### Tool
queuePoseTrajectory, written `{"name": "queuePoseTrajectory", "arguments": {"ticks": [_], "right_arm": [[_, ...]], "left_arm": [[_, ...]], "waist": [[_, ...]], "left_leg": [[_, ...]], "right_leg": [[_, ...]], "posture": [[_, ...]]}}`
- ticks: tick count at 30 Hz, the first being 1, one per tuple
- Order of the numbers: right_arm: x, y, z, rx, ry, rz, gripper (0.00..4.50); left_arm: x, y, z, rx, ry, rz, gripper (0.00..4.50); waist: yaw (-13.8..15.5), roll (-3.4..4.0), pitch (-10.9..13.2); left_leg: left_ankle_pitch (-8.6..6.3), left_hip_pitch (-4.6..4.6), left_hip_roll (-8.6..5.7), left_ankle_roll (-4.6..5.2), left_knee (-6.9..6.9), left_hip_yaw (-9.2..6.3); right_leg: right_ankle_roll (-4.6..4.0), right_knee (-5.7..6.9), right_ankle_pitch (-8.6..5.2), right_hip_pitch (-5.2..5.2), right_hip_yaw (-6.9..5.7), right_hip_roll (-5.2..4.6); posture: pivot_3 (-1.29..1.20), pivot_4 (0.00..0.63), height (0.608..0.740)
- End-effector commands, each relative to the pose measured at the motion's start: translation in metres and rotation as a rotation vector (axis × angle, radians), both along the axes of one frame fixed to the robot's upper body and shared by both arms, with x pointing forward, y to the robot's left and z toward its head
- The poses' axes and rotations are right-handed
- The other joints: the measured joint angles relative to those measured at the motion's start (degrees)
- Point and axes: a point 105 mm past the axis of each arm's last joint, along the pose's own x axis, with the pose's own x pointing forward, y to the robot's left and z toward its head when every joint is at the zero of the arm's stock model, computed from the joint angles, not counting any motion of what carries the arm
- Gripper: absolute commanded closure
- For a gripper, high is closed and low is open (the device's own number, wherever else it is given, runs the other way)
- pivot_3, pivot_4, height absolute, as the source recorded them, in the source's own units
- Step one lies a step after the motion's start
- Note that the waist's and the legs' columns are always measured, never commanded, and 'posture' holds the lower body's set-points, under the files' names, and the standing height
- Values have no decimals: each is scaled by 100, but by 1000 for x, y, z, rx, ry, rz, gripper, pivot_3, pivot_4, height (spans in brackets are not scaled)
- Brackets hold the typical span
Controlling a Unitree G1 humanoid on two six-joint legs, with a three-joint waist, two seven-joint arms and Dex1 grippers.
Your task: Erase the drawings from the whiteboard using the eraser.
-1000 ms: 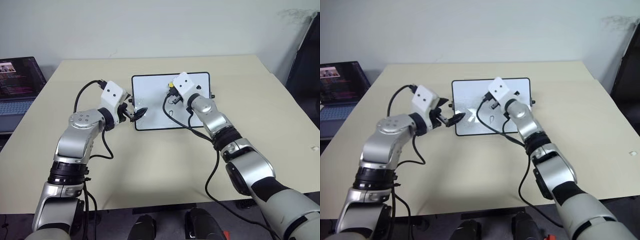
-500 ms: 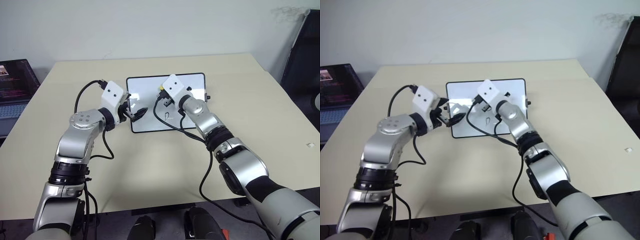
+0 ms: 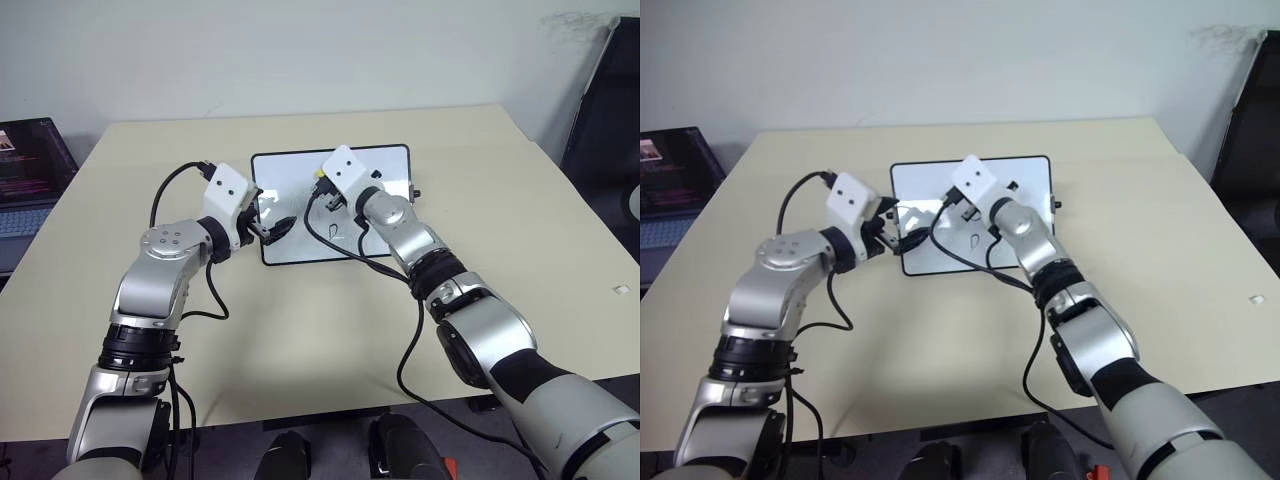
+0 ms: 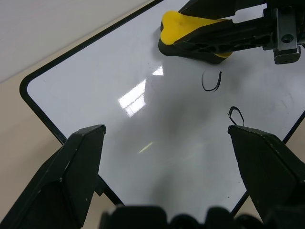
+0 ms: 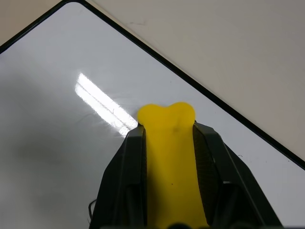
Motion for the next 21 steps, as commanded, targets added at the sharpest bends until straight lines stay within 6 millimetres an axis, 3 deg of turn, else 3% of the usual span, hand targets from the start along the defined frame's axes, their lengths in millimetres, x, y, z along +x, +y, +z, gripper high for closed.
{"name": "queuePoseTrajectory", "arguments": {"ticks": [1,21], "right_arm": [[0,6,17,38,-32,9,3503],[6,-34,-24,72,133,-72,3504]], "left_arm": [[-3,-8,12,12,-60,-28,0],[-3,-8,12,8,-58,-29,0]], "waist": [[-2,0,0],[90,-1,-1]], "left_leg": [[0,-4,0,0,0,0],[0,-13,-3,-1,2,-8]], "right_leg": [[0,0,0,-4,0,0],[0,-1,0,-5,-8,-2]], "posture": [[0,150,740],[0,150,740]]}}
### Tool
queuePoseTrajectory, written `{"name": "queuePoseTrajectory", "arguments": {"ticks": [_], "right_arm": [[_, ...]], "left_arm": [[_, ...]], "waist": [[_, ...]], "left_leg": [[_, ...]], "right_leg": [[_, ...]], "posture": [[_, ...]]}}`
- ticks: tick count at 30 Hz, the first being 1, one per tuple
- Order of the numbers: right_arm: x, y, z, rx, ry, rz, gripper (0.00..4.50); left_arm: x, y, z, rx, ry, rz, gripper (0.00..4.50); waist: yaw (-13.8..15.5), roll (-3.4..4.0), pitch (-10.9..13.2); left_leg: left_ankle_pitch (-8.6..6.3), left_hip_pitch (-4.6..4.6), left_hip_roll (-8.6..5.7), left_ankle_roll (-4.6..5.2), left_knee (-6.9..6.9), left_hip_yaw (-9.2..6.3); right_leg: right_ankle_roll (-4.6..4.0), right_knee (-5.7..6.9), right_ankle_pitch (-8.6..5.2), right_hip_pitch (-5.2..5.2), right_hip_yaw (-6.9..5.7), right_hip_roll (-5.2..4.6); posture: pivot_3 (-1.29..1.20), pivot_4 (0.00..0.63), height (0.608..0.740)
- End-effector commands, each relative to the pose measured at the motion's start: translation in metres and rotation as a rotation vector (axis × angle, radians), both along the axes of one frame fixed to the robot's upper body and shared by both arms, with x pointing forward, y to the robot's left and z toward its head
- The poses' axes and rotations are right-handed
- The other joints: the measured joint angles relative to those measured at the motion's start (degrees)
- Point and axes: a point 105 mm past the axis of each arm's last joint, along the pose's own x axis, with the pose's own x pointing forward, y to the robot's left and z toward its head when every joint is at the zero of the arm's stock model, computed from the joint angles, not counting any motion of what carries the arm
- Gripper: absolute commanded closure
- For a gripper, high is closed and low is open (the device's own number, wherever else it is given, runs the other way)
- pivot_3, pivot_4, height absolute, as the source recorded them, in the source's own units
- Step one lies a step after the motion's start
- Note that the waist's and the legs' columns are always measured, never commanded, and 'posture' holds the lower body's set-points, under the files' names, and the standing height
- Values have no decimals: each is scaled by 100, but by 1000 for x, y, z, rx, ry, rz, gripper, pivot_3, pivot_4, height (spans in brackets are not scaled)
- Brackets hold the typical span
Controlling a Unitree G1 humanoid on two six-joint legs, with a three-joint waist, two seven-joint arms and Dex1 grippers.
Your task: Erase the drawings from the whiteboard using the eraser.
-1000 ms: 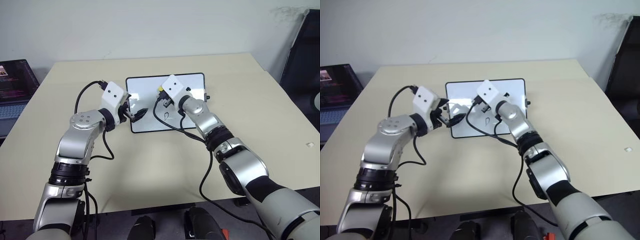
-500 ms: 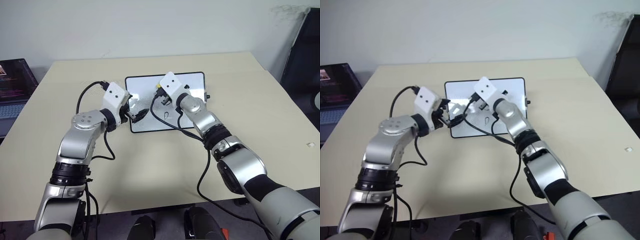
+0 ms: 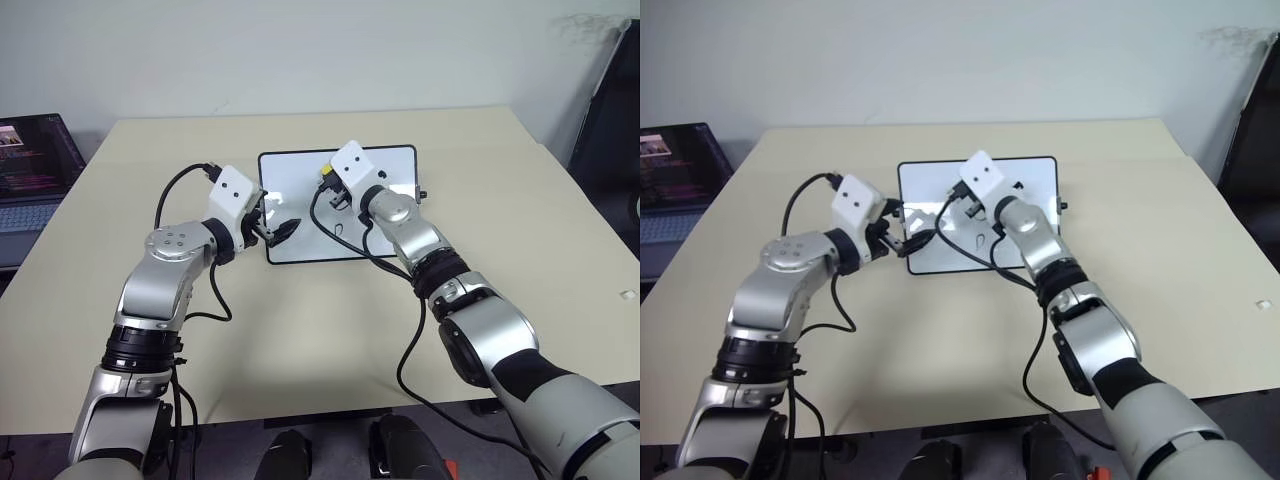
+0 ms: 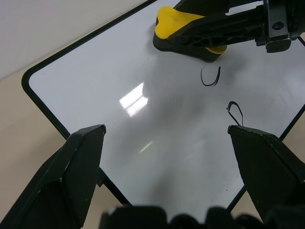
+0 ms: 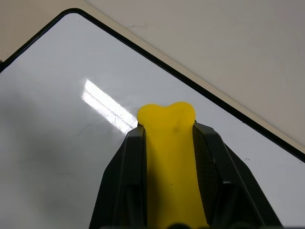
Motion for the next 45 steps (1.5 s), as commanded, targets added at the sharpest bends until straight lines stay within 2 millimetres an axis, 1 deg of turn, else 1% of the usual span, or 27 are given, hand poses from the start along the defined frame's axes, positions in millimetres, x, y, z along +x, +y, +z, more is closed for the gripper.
{"name": "queuePoseTrajectory", "arguments": {"ticks": [1,3,5,6,8,10,12,15,17,20,23,27,29,31,33,36,37,39,40,43,45], "right_arm": [[3,-23,-22,33,91,-64,3504],[1,-28,-22,55,92,-66,3504],[-1,-34,-19,79,72,-63,3505],[-3,-35,-15,104,62,-58,3505],[-12,-35,1,175,24,-18,3505],[-29,-33,22,296,-2,63,3506],[-53,-41,39,386,-21,148,3506],[-77,-54,46,407,-26,195,3506],[-93,-65,36,341,-27,207,3507],[-106,-72,27,267,-39,200,3507],[-115,-70,18,171,-102,192,3509],[-123,-68,8,78,-174,190,3513],[-129,-71,-3,22,-186,195,3513],[-136,-81,-15,35,-148,181,3513],[-141,-90,-23,43,-119,160,3513],[-143,-99,-33,25,-108,128,3513],[-142,-101,-35,-9,-126,121,3513],[-140,-100,-37,-64,-163,124,3513],[-138,-98,-36,-71,-182,124,3513],[-125,-86,-20,-30,-264,132,3513],[-114,-77,-11,-32,-312,144,3513]], "left_arm": [[-1,-2,14,4,-60,-9,0],[-1,-1,14,4,-59,-6,0],[-1,1,14,4,-58,-2,0],[-1,1,13,3,-58,1,0],[-1,1,14,-2,-57,4,0],[-2,2,14,-19,-51,5,0],[-3,4,13,-35,-40,10,0],[-5,8,12,-50,-26,18,0],[-8,12,9,-57,-12,20,0],[-13,15,6,-61,3,20,0],[-18,21,-3,-57,39,24,0],[-23,29,-11,-47,69,45,0],[-25,35,-15,-49,75,71,0],[-29,38,-18,-72,72,88,0],[-34,36,-21,-101,69,86,0],[-39,34,-29,-115,82,87,0],[-40,32,-30,-115,83,87,0],[-41,29,-30,-114,82,85,0],[-40,29,-29,-115,81,83,0],[-39,27,-27,-108,74,78,0],[-38,25,-25,-106,68,73,0]], "waist": [[14,0,0],[38,0,0],[63,0,0],[72,0,0],[80,0,0],[78,0,1],[70,2,3],[73,3,4],[75,2,3],[64,1,4],[55,1,5],[55,0,5],[80,-1,6],[100,-2,6],[134,-2,6],[171,-3,7],[172,-4,7],[177,-4,7],[179,-4,7],[147,-6,9],[138,-6,9]], "left_leg": [[0,0,0,0,0,1],[0,0,0,0,0,-1],[0,0,0,0,1,-2],[0,-1,-1,0,1,-5],[0,-4,-1,0,2,-6],[0,-13,-1,0,2,-10],[0,-25,2,-1,0,-17],[0,-44,4,-1,-2,-16],[-1,-45,3,-2,-3,-11],[-4,-42,3,-3,-8,-8],[-3,-37,5,-3,-8,0],[-3,-33,7,-3,-7,2],[-3,-34,4,-4,-6,1],[-3,-35,2,-3,-6,1],[-4,-37,4,-4,-7,-2],[-4,-38,5,-5,-5,-1],[-4,-37,3,-5,-5,1],[-4,-35,1,-5,-4,4],[-4,-33,3,-6,-4,2],[-3,-16,9,-6,-4,8],[-2,-14,8,-6,-3,10]], "right_leg": [[0,0,0,0,0,0],[0,0,0,1,-1,0],[0,0,0,1,-2,0],[0,-1,0,2,-3,-1],[1,-2,0,2,-4,-2],[1,-8,0,-1,-5,-2],[0,-14,0,-8,-5,-2],[1,-19,-1,-28,-6,-6],[2,-27,-2,-29,-7,-6],[9,-35,-6,-24,-6,-7],[32,-30,-21,-25,-2,-7],[35,-27,-24,-24,-1,-6],[36,-28,-24,-24,-3,-5],[38,-33,-25,-21,-2,-5],[42,-39,-27,-19,-2,-9],[44,-40,-28,-17,-1,-15],[44,-40,-29,-16,-1,-15],[44,-42,-29,-15,0,-14],[43,-43,-29,-14,-2,-11],[41,-41,-30,0,1,-6],[40,-37,-30,-1,3,-4]], "posture": [[0,150,740],[0,150,740],[0,150,740],[0,150,740],[0,150,740],[0,150,740],[0,150,740],[0,150,740],[0,150,740],[0,150,740],[0,150,740],[0,150,740],[0,150,740],[0,150,740],[0,150,740],[0,150,740],[0,150,740],[0,150,740],[0,150,740],[0,150,740],[0,150,740]]}}
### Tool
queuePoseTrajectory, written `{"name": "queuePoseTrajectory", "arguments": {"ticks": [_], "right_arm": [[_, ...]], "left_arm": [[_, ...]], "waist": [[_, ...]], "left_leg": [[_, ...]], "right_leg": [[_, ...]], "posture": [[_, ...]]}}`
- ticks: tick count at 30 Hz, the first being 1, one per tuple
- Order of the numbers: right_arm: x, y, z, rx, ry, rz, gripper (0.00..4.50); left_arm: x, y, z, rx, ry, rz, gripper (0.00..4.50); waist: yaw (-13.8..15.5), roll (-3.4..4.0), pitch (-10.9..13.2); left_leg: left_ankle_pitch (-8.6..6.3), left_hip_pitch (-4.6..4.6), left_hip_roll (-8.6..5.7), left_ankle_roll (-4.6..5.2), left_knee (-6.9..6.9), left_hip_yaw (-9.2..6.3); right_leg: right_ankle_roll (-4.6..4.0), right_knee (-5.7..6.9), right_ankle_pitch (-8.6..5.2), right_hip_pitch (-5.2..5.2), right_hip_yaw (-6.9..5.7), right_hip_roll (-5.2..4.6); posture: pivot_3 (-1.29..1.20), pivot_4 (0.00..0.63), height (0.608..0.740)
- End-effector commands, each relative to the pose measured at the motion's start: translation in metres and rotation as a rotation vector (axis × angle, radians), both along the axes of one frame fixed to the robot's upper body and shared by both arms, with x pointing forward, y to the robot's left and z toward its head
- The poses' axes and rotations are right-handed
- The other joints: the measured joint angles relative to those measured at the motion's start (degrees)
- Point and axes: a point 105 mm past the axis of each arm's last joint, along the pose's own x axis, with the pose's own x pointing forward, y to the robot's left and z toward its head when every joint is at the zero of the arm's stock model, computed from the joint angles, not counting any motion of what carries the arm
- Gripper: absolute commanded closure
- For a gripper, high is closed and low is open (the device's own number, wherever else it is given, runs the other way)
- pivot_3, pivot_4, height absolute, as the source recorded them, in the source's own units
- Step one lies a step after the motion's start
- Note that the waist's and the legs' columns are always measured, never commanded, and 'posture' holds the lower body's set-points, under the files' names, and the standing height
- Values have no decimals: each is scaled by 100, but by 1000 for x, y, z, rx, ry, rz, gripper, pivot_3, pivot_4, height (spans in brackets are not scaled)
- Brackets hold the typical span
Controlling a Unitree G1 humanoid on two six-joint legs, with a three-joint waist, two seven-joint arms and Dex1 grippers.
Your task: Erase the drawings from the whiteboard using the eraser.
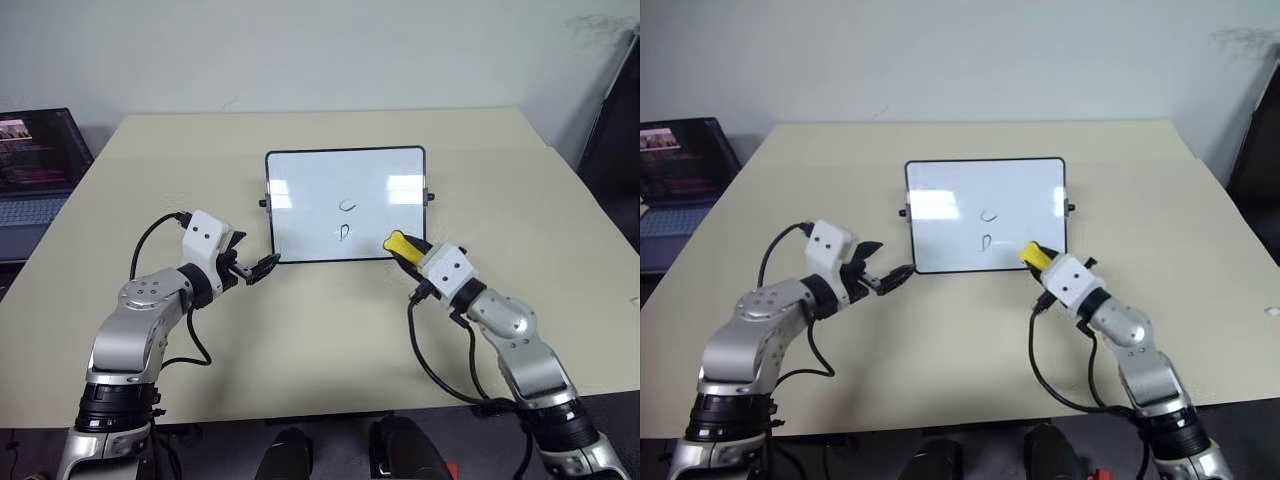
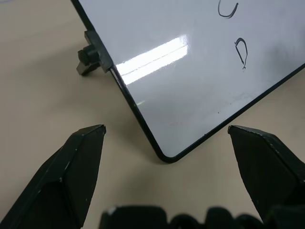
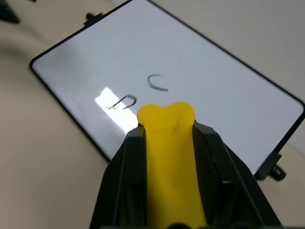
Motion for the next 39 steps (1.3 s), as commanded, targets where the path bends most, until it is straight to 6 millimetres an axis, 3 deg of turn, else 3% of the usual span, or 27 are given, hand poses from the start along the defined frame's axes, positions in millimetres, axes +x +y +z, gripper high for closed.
{"name": "queuePoseTrajectory", "arguments": {"ticks": [1,8,15,22,34,37,39], "right_arm": [[14,16,29,13,-146,28,3513],[59,47,48,18,-198,30,3514],[91,69,46,-54,-212,1,3514],[108,67,33,-41,-134,-63,3514],[85,87,-43,-228,13,81,3514],[81,89,-52,-245,35,97,3514],[83,89,-40,-226,-23,87,3514]], "left_arm": [[1,-8,19,8,-72,-26,0],[2,-17,24,31,-87,-69,0],[4,-29,31,41,-95,-135,0],[7,-32,35,61,-105,-167,0],[9,-37,36,63,-111,-186,0],[10,-36,36,61,-111,-182,0],[10,-35,35,58,-109,-181,0]], "waist": [[-2,0,0],[30,-2,1],[23,-2,1],[-2,-2,1],[-122,-6,-2],[-129,-6,-2],[-130,-6,-2]], "left_leg": [[0,0,-1,-1,1,-1],[0,-6,-5,-1,-1,-1],[-1,-9,-6,-2,-4,-2],[-1,-10,-6,-1,-5,-1],[-1,30,-5,0,-1,11],[-1,65,-5,0,-1,21],[0,72,-5,1,-2,22]], "right_leg": [[0,1,0,0,0,3],[-29,-3,18,-2,-3,1],[-31,-5,19,-5,-4,0],[-32,-3,19,-6,-2,0],[-32,28,19,11,14,3],[-27,37,15,34,26,6],[-7,38,3,39,29,7]], "posture": [[0,150,740],[0,150,740],[0,150,740],[0,150,740],[0,150,740],[0,150,740],[0,150,740]]}}
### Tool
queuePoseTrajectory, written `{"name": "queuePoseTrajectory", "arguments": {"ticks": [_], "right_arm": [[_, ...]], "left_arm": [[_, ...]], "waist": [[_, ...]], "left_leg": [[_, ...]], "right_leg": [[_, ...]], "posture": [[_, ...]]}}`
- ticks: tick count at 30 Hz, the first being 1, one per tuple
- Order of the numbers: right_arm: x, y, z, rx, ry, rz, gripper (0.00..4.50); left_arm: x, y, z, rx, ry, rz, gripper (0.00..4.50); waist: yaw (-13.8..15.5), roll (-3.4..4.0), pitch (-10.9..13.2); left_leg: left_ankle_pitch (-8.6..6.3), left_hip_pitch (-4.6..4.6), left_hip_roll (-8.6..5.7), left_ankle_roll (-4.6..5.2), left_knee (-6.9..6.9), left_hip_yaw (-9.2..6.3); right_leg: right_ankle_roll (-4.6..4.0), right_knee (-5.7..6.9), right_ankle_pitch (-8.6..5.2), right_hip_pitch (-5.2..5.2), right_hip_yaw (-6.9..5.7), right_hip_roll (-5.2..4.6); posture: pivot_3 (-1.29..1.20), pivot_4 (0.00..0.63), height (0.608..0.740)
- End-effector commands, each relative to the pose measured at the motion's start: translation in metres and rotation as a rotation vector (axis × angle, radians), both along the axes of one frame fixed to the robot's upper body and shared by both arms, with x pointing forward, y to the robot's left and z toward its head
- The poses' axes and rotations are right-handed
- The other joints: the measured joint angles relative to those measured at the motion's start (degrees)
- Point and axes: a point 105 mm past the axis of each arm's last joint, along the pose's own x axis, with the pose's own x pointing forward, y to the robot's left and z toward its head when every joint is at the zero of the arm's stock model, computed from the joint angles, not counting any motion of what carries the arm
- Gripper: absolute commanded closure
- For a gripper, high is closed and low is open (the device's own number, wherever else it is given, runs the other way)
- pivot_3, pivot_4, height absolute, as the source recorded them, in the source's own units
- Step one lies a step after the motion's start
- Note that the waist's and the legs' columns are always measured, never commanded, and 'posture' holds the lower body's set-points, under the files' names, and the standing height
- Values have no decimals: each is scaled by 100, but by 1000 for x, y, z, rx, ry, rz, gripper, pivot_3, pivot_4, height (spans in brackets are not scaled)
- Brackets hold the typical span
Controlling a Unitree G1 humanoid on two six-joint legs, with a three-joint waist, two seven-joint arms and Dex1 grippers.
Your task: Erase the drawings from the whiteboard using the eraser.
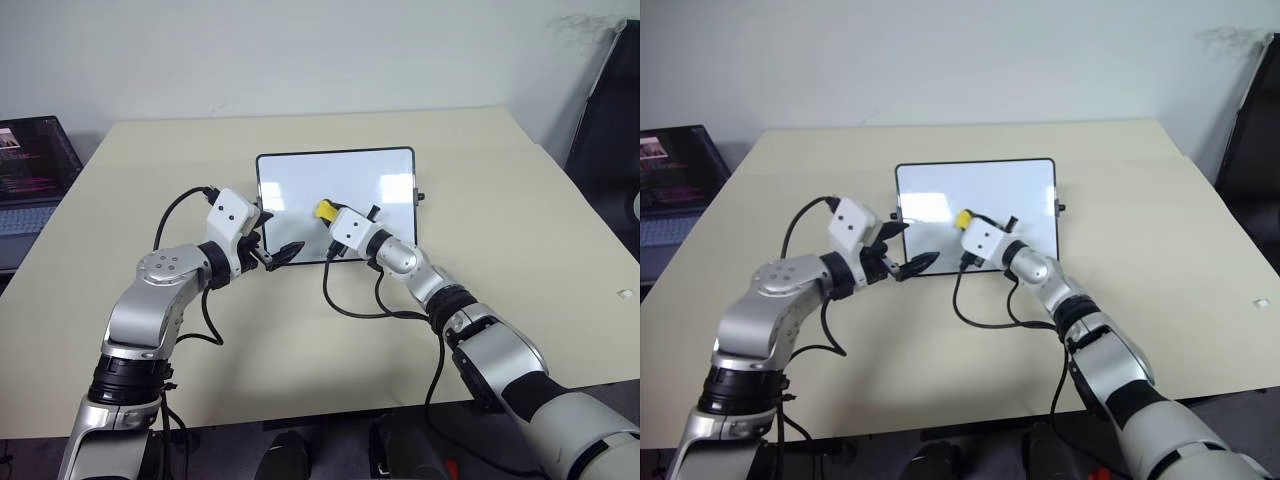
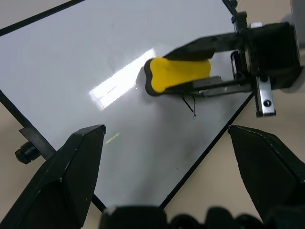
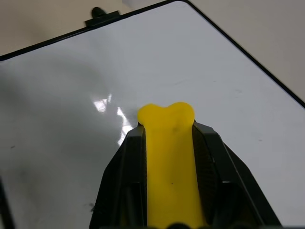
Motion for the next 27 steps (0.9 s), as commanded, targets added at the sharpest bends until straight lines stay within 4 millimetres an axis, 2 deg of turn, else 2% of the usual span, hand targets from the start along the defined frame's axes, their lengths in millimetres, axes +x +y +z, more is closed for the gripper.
{"name": "queuePoseTrajectory", "arguments": {"ticks": [1,2,6,9,11,13,17,23,27], "right_arm": [[2,-6,2,7,-24,-21,3514],[3,-6,10,31,-46,-18,3514],[0,-8,63,172,-192,26,3514],[0,-13,83,212,-262,13,3514],[8,-22,87,208,-276,-54,3514],[15,-27,83,177,-269,-106,3514],[25,-27,51,75,-164,-172,3514],[9,-1,15,29,-32,-53,3514],[2,7,6,-1,-18,-12,3514]], "left_arm": [[1,0,9,4,-41,-8,0],[1,0,8,4,-40,-7,0],[1,2,7,1,-36,-5,0],[1,1,6,-2,-34,-6,0],[1,0,5,-4,-32,-10,0],[1,-1,4,-5,-31,-14,0],[1,-1,5,-6,-32,-16,0],[2,-1,5,-4,-33,-14,0],[3,0,5,-5,-34,-8,0]], "waist": [[0,0,0],[3,0,0],[9,1,2],[13,1,2],[10,1,2],[13,1,2],[20,1,2],[-49,-1,1],[-54,-1,1]], "left_leg": [[1,0,0,0,0,0],[1,0,0,1,1,0],[2,-9,0,1,1,-1],[1,-24,0,1,0,-3],[0,-30,1,1,-2,-2],[0,-48,2,1,-3,-3],[1,-72,1,0,-3,-3],[1,-63,2,1,-1,1],[1,-48,2,1,1,-1]], "right_leg": [[0,1,0,0,1,0],[0,2,1,0,1,0],[-1,2,1,-8,0,1],[-27,-2,17,-17,-3,-1],[-28,-4,17,-23,-3,-1],[-29,-5,17,-41,-5,-2],[-30,-7,18,-61,-5,-3],[-30,0,18,-60,-2,-1],[-30,3,18,-46,-3,0]], "posture": [[0,150,740],[0,150,740],[0,150,740],[0,150,740],[0,150,740],[0,150,740],[0,150,740],[0,150,740],[0,150,740]]}}
